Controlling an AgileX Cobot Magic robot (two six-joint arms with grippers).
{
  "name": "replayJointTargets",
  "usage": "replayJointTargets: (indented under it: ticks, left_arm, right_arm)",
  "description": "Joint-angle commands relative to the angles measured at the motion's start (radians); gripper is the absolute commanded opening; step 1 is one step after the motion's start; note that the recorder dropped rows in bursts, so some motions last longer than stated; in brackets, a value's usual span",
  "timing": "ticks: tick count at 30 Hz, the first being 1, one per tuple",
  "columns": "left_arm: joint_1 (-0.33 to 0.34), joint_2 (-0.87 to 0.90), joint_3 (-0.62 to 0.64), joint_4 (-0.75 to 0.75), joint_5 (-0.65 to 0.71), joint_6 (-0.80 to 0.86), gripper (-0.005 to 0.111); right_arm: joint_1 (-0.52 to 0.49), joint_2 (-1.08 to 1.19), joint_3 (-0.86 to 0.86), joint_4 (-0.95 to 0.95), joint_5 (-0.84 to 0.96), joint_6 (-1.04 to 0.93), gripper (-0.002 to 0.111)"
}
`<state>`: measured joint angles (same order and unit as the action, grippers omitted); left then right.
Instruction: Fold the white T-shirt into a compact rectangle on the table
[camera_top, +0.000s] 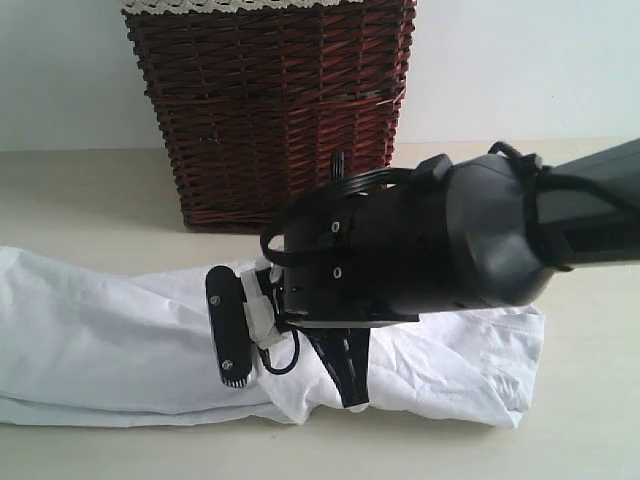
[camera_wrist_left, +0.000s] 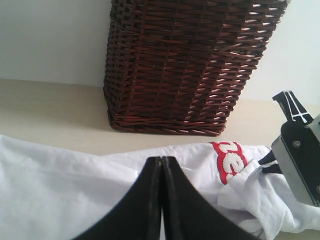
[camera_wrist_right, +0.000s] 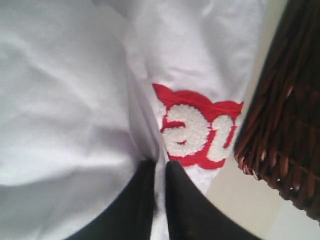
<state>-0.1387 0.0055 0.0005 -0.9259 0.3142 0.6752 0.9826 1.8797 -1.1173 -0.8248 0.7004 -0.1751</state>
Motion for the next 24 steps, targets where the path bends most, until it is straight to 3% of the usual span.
replayJointTargets:
  ticks: [1,4,7,11,14,17,23,24]
  left_arm:
    - [0.000,-0.005,0.000,-0.002,0.001,0.002,0.000]
    - [0.000,-0.005,0.000,-0.002,0.001,0.002,0.000]
    - [0.000,-0.005,0.000,-0.002,0.001,0.002,0.000]
    - [0.000,-0.005,0.000,-0.002,0.001,0.002,0.000]
    - [0.000,-0.005,0.000,-0.002,0.001,0.002,0.000]
    - [0.000,-0.005,0.000,-0.002,0.001,0.002,0.000]
    - [0.000,-0.005,0.000,-0.002,0.001,0.002,0.000]
    - [0.000,-0.005,0.000,-0.002,0.001,0.002,0.000]
  right_arm:
    - [-0.005,0.015,-0.007,-0.105,0.012,0.130,0.031]
    - [-0.005,0.019,-0.007,-0.234,0.012,0.303,0.049]
    - [-0.005,0.017,-0.007,-0.360,0.058,0.492,0.058]
    - [-0.005,0.015,-0.007,-0.453,0.192,0.727,0.053]
    - [-0.005,-0.002,-0.007,-0.423,0.220,0.772,0.034]
    - [-0.005,-0.031,-0.007,-0.269,0.161,0.718,0.003]
    - [-0.124,-0.065,-0.007,0.334,0.003,0.338,0.000]
    - [-0.194,-0.069,-0.007,0.613,-0.025,0.138,0.000]
